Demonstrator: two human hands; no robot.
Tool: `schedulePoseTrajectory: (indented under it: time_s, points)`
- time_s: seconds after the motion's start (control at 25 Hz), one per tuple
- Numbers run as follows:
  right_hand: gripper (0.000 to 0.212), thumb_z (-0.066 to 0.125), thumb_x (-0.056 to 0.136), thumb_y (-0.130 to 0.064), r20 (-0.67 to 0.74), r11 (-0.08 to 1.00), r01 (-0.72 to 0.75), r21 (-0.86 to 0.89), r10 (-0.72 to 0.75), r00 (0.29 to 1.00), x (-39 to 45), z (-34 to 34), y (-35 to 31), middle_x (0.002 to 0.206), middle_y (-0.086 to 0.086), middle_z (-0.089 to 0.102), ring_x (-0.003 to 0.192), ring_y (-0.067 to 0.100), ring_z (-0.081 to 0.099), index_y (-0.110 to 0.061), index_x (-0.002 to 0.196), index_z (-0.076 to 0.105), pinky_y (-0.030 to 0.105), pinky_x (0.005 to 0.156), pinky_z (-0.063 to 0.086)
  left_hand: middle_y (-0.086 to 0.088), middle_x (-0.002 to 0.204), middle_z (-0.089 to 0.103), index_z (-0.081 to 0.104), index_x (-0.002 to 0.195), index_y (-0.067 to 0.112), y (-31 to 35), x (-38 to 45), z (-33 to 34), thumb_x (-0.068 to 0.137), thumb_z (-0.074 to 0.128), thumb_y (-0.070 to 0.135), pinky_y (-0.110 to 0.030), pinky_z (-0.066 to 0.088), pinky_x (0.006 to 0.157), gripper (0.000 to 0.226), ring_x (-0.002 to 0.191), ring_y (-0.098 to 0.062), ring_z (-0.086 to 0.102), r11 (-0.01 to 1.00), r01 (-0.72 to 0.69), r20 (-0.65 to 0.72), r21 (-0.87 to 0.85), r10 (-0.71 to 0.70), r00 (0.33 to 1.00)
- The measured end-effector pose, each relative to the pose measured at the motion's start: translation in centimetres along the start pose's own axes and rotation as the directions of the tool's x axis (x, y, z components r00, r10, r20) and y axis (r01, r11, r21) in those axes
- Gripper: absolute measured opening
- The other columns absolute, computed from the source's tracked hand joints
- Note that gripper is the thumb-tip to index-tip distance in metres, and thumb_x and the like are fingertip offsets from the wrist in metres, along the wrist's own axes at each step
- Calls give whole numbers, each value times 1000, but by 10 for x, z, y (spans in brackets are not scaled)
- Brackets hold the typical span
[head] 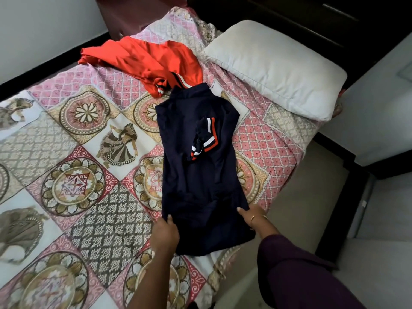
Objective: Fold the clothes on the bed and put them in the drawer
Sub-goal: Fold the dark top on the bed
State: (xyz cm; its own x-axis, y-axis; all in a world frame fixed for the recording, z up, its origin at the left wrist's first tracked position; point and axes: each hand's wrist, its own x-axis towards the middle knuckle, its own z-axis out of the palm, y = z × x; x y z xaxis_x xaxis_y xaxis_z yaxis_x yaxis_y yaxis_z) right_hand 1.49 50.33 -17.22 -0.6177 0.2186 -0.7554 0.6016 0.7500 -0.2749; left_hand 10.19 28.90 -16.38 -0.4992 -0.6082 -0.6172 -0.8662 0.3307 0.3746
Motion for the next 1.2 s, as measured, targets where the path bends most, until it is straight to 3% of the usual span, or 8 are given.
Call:
schedulePoseTrajectory:
  time_s: [0.24,0.4,0.6,0.72,0.8,0.88,1.0,1.2]
  points:
    - [51,53,94,-27,141,983,-107,148,87,986,1,-10,15,132,18,51,115,33,53,2,134,41,38,95,45,-30,117,55,35,123,-5,-11,-2,-20,96,49,20,-43,40,88,40,108,-44,54,998,-11,79,-69,16,997]
    - [9,47,95,-4,206,913,-110,393,29,978,-5,-44,-8,94,13,56,76,23,52,-10,101,50,24,56,47,-15,83,47,38,87,6,10,10,-55,90,43,-4,-31,41,61,12,70,-26,48,947,105,226,-303,-36,974]
    - [19,47,93,-6,317,645,-222,731,-32,948,9,-83,-66,69,10,63,62,21,58,-6,81,62,26,50,49,-8,37,49,47,70,1,71,32,-96,96,36,3,-15,35,26,28,27,-14,48,591,488,504,-642,-154,850]
    - [26,40,94,-4,316,543,-236,806,-57,947,31,-96,-109,52,10,64,45,19,62,1,77,59,21,41,49,-8,41,54,48,70,2,109,71,-100,97,39,5,-16,43,33,28,49,-16,55,358,504,466,-786,-192,864]
    - [30,35,99,-8,245,453,-212,866,-15,969,60,-101,-138,52,14,64,43,19,63,4,81,55,21,39,50,-16,75,61,54,90,-3,141,102,-95,99,35,6,-18,54,56,23,71,-22,62,208,453,420,-867,-183,889]
    - [28,34,102,-18,183,436,-176,883,27,983,82,-97,-156,62,15,66,56,21,66,0,91,52,22,41,51,-21,102,56,47,123,-3,156,127,-81,101,33,10,-32,53,82,30,94,-34,61,375,286,217,-882,-215,952]
    - [18,52,94,-29,-45,785,-40,618,86,995,102,-80,-147,87,13,63,77,26,55,-12,88,54,35,65,46,-26,109,59,54,120,-4,141,128,-46,95,50,29,-46,45,87,42,102,-42,55,934,61,-229,-352,-149,962]
    - [38,69,81,-40,-189,925,144,353,-80,979,85,-55,-130,91,9,60,84,25,55,-5,92,57,28,70,37,-25,108,56,55,108,-5,125,102,-7,84,65,41,-45,45,80,52,100,-42,55,988,22,-226,-153,-56,973]
